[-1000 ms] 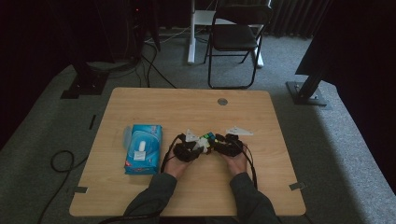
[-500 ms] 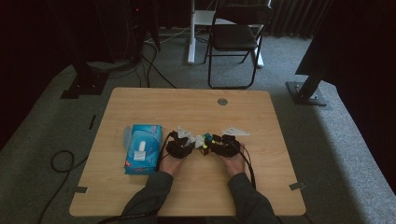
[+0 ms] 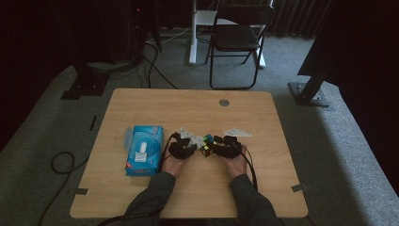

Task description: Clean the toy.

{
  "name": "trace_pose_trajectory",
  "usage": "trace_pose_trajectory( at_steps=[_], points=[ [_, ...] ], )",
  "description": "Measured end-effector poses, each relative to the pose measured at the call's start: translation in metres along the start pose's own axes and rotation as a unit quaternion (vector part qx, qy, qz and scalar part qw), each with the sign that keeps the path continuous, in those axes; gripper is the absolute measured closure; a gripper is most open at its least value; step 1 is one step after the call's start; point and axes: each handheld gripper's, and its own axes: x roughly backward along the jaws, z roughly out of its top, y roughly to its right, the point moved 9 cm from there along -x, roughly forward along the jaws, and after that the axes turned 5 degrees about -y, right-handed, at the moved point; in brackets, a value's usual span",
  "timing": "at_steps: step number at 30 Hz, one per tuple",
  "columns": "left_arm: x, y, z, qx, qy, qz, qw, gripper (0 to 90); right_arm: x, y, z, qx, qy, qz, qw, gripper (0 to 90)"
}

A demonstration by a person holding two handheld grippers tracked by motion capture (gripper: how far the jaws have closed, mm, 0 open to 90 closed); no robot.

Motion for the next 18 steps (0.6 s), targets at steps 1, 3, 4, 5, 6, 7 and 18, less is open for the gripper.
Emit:
trace_pose_trajectory(
  at_steps=[1,3,4,5,6,7,18],
  points=[
    [0.001,0.006,-0.001,-0.006,0.0,-0.005,1.0,82.9,0.0,0.0,0.0,-0.003,0.0,0.001,1.0,52.4],
    [0.002,0.012,-0.003,-0.017,-0.004,-0.011,0.9998,83.1,0.0,0.0,0.0,-0.005,0.0,0.002,1.0,52.4],
    [0.002,0.015,-0.004,-0.022,-0.005,-0.015,0.9996,83.1,0.0,0.0,0.0,-0.005,0.001,0.003,1.0,52.3],
    [0.002,0.017,-0.004,-0.025,-0.006,-0.018,0.9995,83.1,0.0,0.0,0.0,-0.006,0.0,0.004,1.0,52.3],
    [0.003,0.019,-0.005,-0.029,-0.006,-0.022,0.9993,83.2,0.0,0.0,0.0,-0.006,0.001,0.004,1.0,52.3],
    [0.003,0.021,-0.005,-0.032,-0.007,-0.025,0.9992,83.3,0.0,0.0,0.0,-0.007,0.001,0.004,1.0,52.3],
    [-0.002,0.001,0.001,-0.019,-0.008,-0.005,0.9998,83.6,-0.001,0.001,-0.001,-0.011,0.003,0.006,0.9999,52.1]
  ],
)
